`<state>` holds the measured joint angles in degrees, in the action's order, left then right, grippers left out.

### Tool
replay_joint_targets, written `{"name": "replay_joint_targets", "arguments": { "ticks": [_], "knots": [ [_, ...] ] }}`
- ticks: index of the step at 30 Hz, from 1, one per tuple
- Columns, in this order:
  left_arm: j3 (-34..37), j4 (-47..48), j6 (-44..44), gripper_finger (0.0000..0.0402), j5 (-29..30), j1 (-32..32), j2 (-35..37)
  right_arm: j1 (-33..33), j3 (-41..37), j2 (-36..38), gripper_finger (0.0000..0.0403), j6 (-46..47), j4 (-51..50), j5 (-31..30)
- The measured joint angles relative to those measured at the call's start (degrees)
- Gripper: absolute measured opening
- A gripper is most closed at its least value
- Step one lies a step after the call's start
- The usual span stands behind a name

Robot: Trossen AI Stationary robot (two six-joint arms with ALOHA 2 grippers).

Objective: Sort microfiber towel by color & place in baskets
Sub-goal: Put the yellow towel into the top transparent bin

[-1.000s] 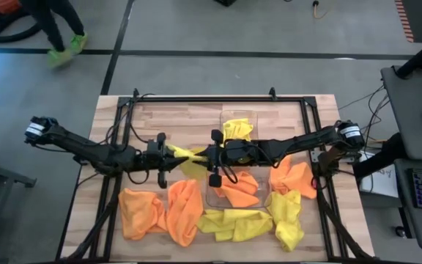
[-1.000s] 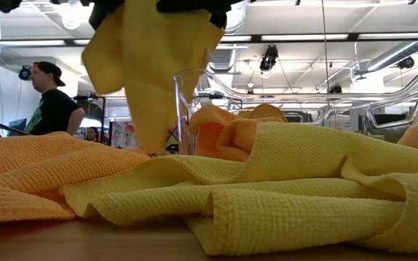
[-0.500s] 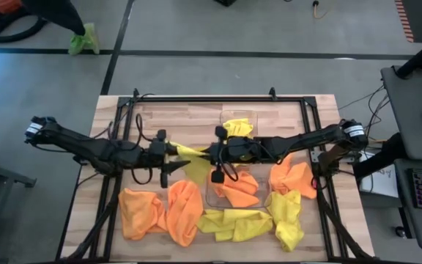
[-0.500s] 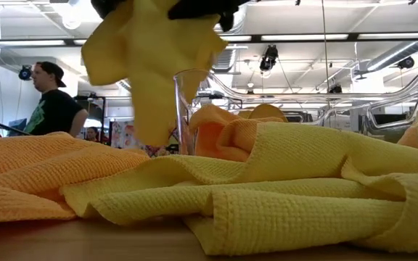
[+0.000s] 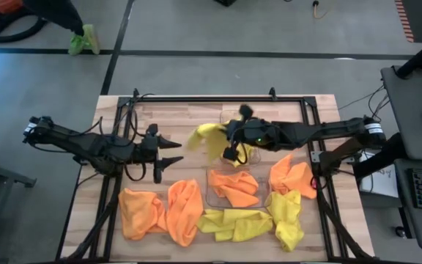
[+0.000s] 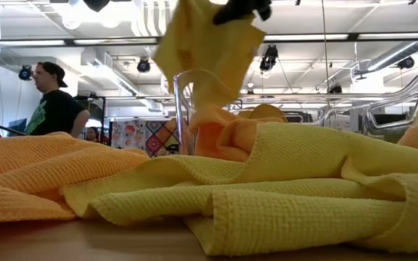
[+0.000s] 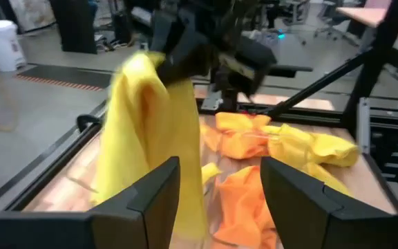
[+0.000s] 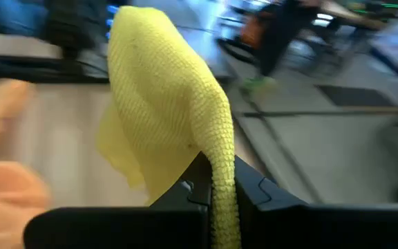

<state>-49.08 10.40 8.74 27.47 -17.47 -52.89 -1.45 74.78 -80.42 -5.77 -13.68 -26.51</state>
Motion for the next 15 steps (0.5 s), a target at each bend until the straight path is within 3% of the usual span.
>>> {"name": "replay_joint_targets", "arguments": {
  "ticks": [8,15],
  "knots": [
    [0.0,1.1,0.7,0.0182,1.0,0.0,0.3,1.2,0.0,2.8,0.0009,0.2,-9.7,-17.6],
    [0.1,1.2,0.8,0.0182,1.1,0.0,0.2,3.0,-0.4,0.7,0.0009,6.1,-12.7,-18.5]
  ]
}}
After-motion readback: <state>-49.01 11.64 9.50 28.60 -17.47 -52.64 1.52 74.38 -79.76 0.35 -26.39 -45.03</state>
